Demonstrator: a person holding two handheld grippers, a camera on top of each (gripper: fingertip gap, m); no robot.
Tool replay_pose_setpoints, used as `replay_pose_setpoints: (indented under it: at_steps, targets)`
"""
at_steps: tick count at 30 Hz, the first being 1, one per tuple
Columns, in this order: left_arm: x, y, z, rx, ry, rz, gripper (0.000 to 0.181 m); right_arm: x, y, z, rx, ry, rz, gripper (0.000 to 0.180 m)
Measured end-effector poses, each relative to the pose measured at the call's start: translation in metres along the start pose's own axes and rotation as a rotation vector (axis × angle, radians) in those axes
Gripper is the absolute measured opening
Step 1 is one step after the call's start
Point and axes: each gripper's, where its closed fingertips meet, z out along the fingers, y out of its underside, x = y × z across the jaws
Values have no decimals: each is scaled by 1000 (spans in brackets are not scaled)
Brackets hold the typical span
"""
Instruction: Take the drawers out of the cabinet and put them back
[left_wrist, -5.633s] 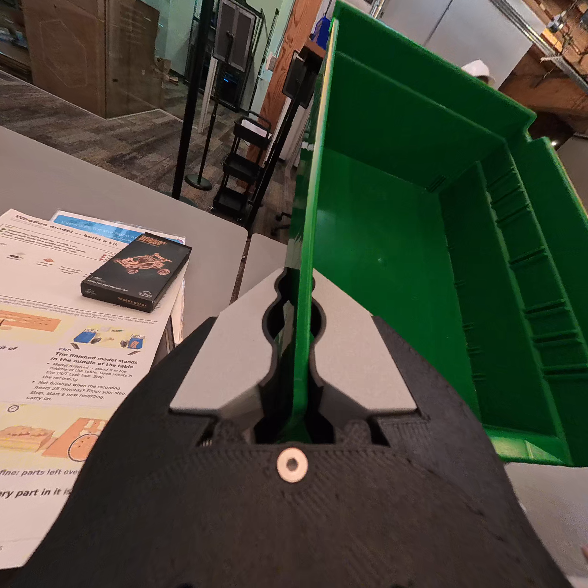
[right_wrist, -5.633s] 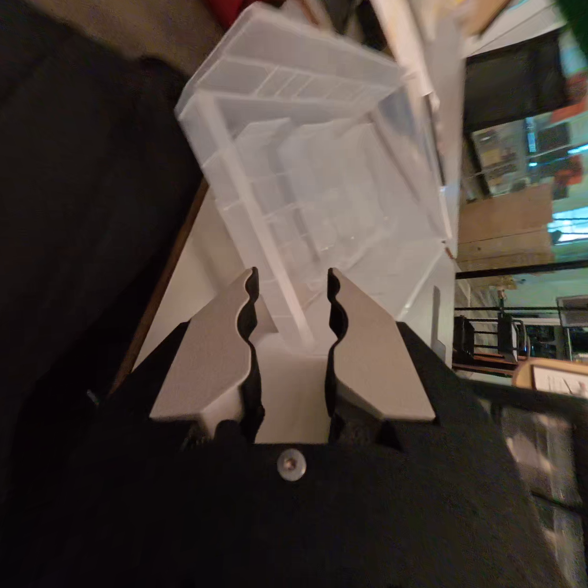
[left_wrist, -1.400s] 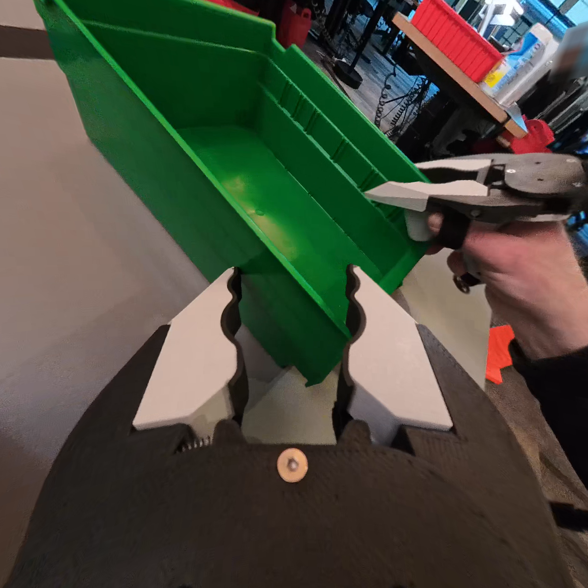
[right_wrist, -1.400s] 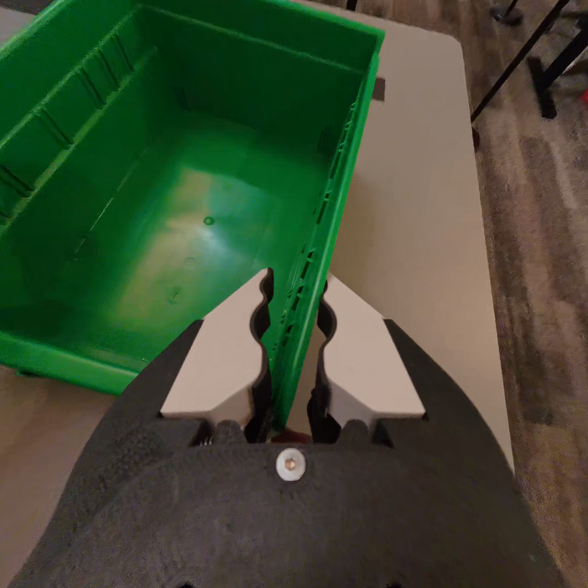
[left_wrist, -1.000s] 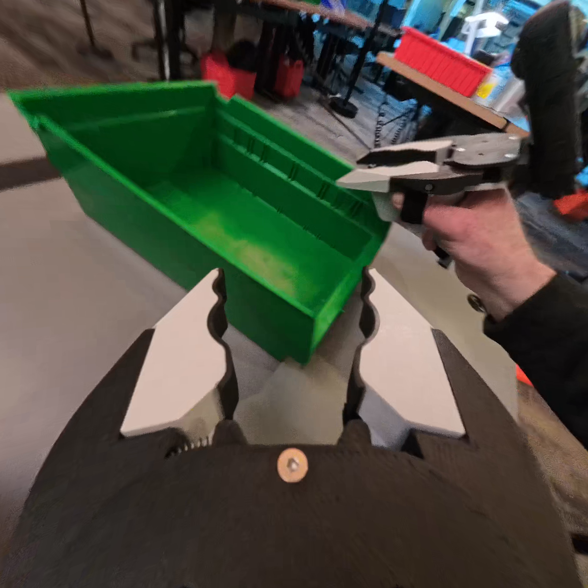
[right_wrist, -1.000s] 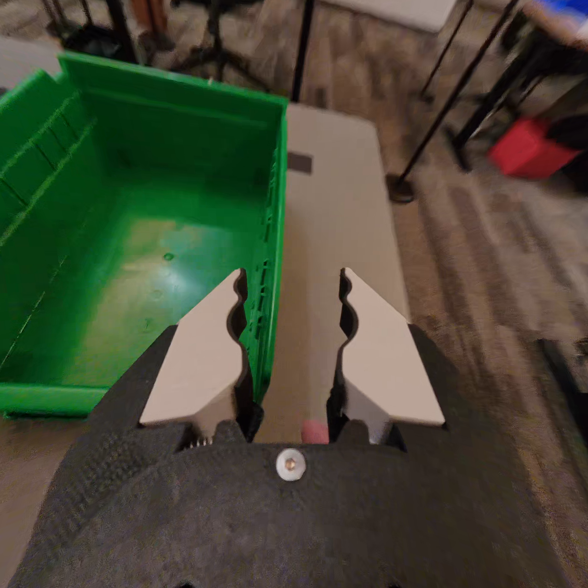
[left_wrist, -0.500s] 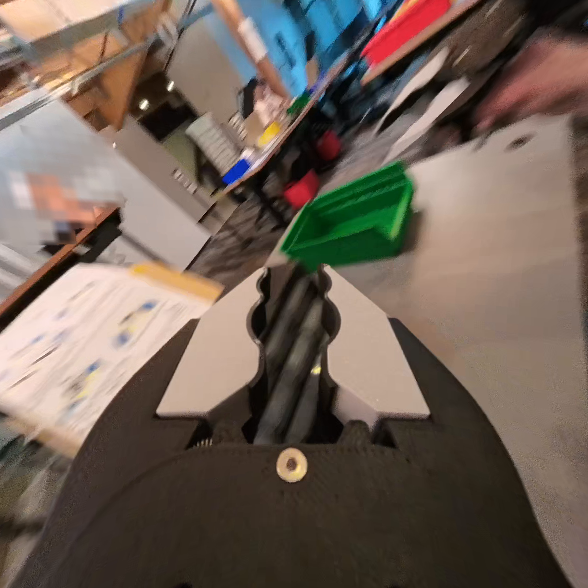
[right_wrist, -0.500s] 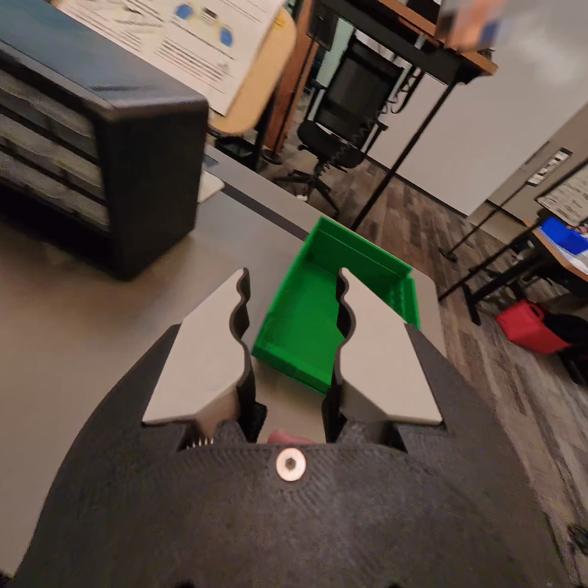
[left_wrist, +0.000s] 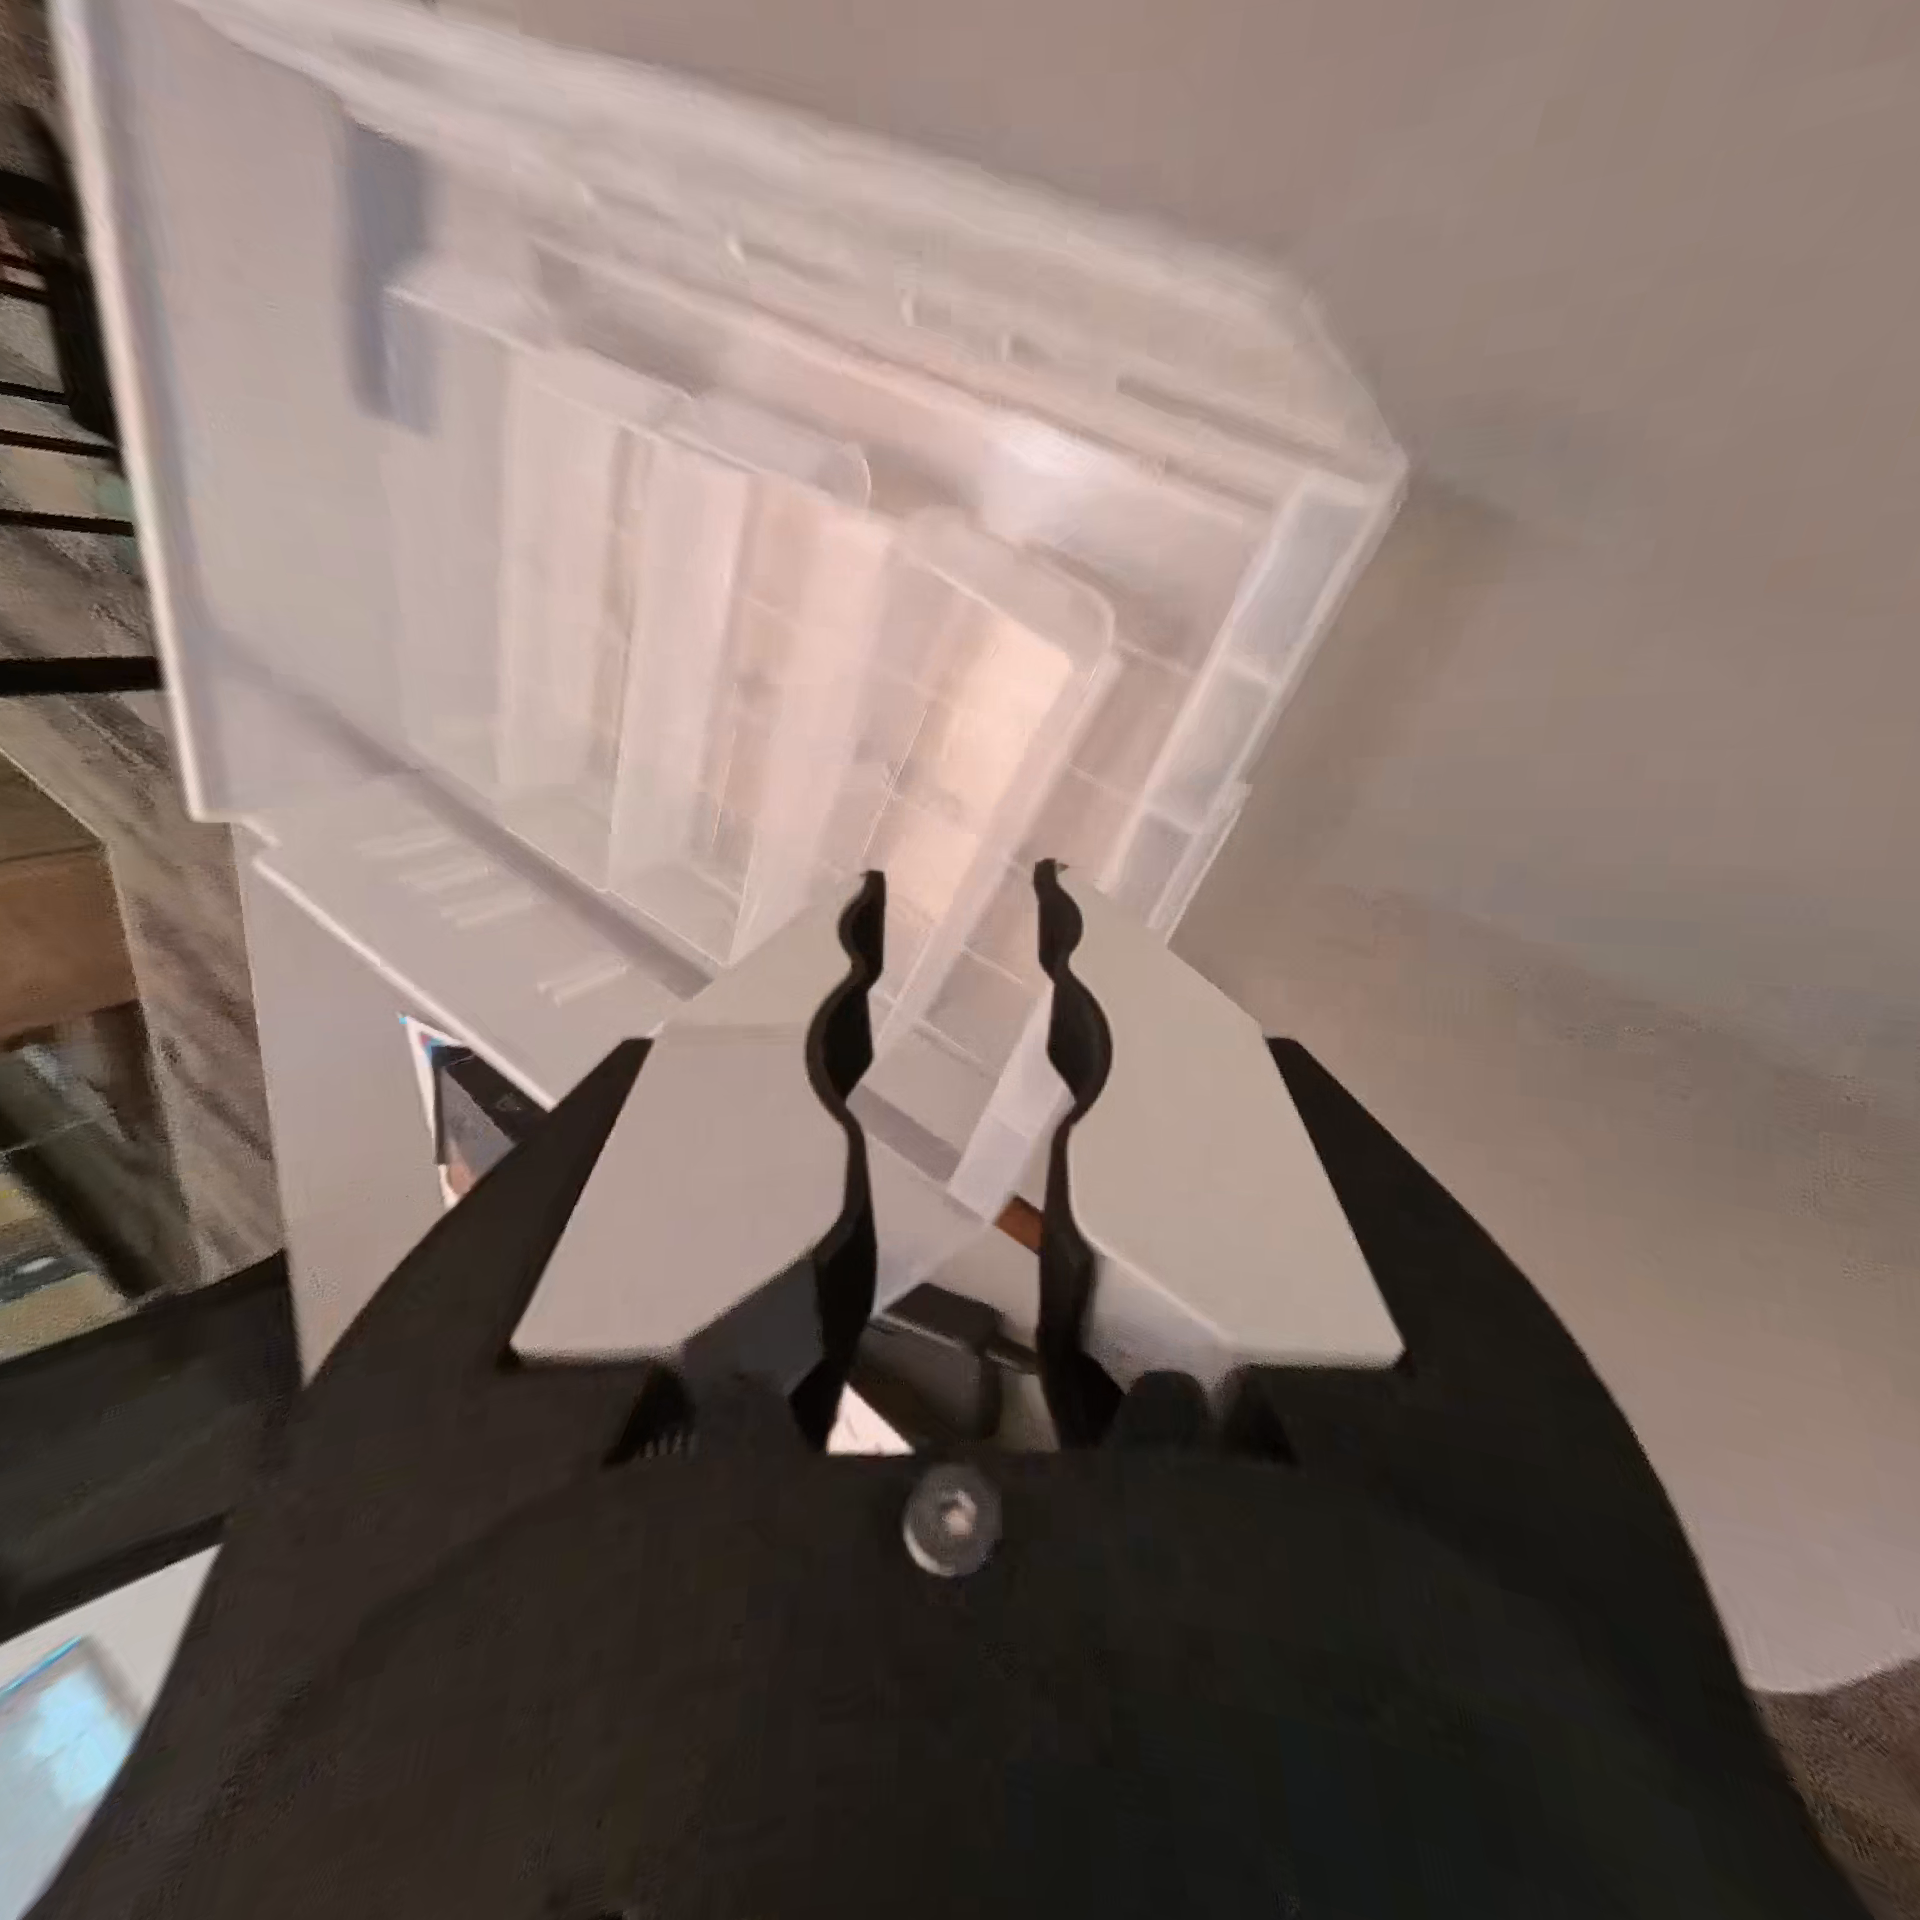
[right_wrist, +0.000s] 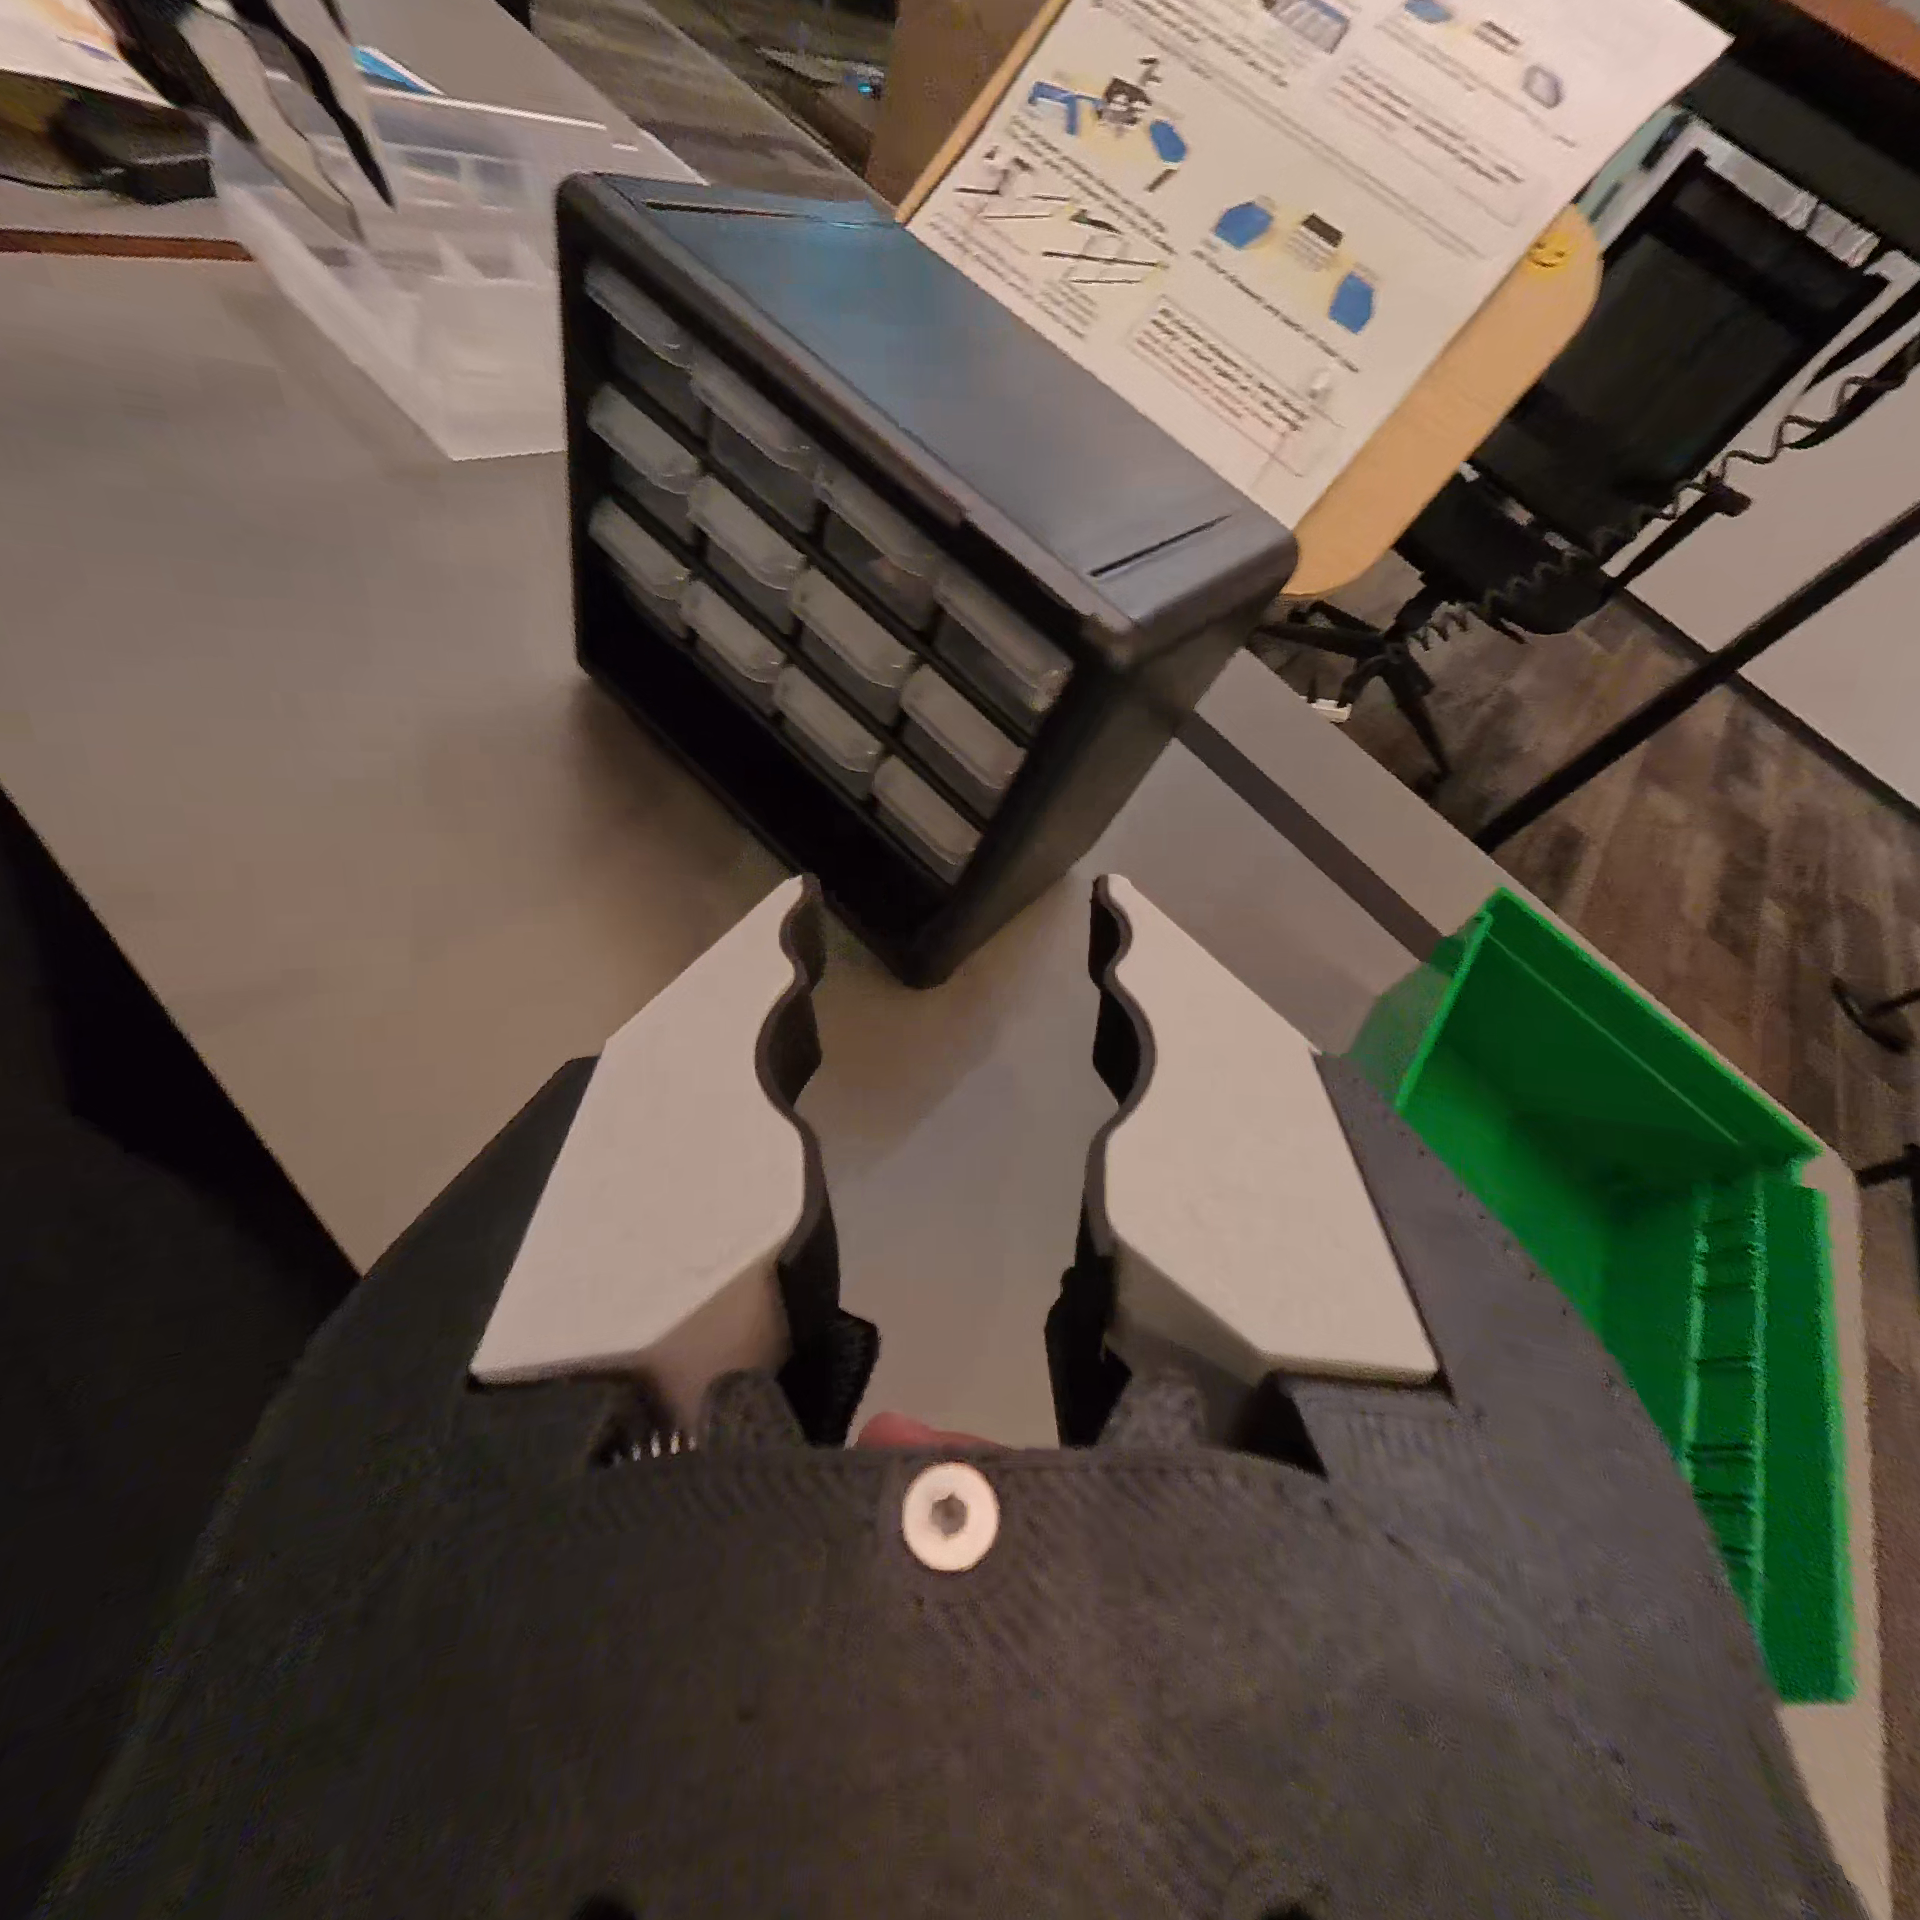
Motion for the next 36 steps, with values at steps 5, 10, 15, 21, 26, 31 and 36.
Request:
replay_pose_setpoints:
  at_steps: [5, 10, 15, 21, 26, 31, 36]
  targets:
    - [-2, 13, 44, -71, 49, 49, 22, -16, -2, 3, -20, -34, 35, 50]
    - [8, 20, 67, -106, 144, 54, 17, -21, 1, 8, -37, -48, 58, 49]
    - [12, 20, 70, -111, 160, 74, 0, -27, 0, 17, -48, -73, 57, 49]
    - [15, 5, 33, -43, 118, 59, 0, -47, -8, 26, -29, -132, 35, 52]
    - [36, -35, -34, 23, 71, 122, 0, -85, -15, 34, -14, -250, 16, 65]
    - [108, -99, -81, 91, 101, 304, 0, -118, -13, 52, -35, -318, 8, 77]
    - [212, -183, -100, 287, 244, 533, 0, -147, 7, 78, -69, -377, 54, 94]
